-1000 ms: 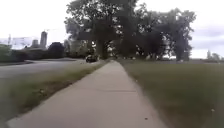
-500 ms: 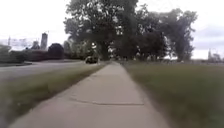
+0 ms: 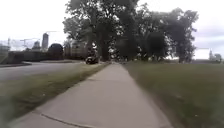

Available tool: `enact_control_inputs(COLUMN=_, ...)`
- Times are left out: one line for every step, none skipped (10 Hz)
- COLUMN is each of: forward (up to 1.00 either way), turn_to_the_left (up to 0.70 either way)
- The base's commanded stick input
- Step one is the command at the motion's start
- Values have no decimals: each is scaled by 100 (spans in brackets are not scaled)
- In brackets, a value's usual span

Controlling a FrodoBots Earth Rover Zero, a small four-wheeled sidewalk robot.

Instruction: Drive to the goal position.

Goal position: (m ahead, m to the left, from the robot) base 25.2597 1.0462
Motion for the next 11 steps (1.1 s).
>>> enact_control_inputs(forward=100, turn_to_the_left=0)
enact_control_inputs(forward=100, turn_to_the_left=0)
enact_control_inputs(forward=100, turn_to_the_left=0)
enact_control_inputs(forward=100, turn_to_the_left=0)
enact_control_inputs(forward=100, turn_to_the_left=0)
enact_control_inputs(forward=100, turn_to_the_left=0)
enact_control_inputs(forward=100, turn_to_the_left=-5)
enact_control_inputs(forward=100, turn_to_the_left=-37)
enact_control_inputs(forward=100, turn_to_the_left=-29)
enact_control_inputs(forward=100, turn_to_the_left=-23)
enact_control_inputs(forward=100, turn_to_the_left=-17)
